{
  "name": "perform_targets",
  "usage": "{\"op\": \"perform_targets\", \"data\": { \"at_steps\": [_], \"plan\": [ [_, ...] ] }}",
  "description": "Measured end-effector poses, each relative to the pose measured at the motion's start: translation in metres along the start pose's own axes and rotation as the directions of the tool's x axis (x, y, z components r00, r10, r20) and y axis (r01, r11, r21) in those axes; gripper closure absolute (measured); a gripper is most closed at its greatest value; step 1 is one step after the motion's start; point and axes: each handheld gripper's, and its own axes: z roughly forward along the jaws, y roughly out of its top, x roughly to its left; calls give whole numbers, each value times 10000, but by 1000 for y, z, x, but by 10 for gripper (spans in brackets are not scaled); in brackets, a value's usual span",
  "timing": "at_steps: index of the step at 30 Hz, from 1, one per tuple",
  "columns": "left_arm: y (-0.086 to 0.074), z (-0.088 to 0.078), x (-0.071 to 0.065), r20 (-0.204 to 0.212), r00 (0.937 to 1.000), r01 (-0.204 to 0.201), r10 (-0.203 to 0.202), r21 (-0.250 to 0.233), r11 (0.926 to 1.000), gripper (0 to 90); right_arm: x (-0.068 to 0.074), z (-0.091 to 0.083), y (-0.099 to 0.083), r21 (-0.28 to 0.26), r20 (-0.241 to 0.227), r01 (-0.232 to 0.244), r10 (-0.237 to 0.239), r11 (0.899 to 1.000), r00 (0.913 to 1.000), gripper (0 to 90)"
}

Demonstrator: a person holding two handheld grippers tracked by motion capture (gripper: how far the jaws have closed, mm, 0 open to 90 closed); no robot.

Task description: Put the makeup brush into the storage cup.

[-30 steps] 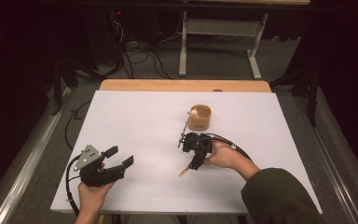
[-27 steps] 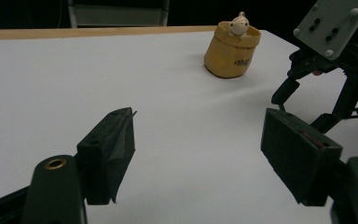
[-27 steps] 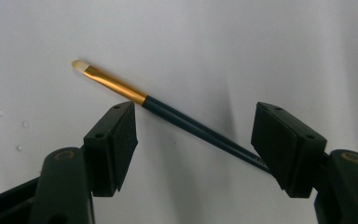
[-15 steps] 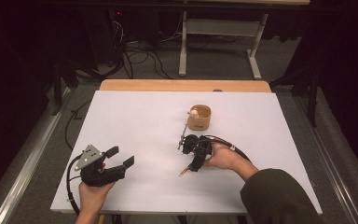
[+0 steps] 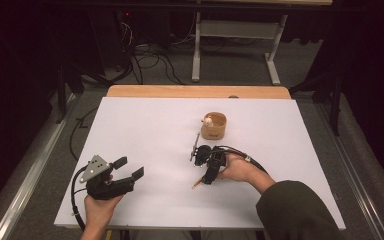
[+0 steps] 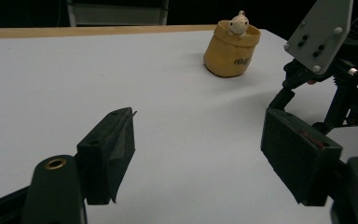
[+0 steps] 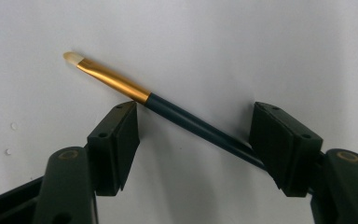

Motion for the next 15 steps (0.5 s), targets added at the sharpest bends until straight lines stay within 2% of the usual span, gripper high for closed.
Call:
{"op": "perform_targets", "data": {
  "at_steps": [14, 15],
  "plan": [
    [0, 0, 0, -10, 10000, -9, 9, -9, 10000, 265, 1, -3, 0, 120, -14, 51, -51, 9999, 10000, 527],
    [0, 1, 0, 1, 10000, -25, 25, -2, 10000, 265, 1, -3, -1, -5, -11, 60, -60, 10000, 10000, 545]
  ]
}}
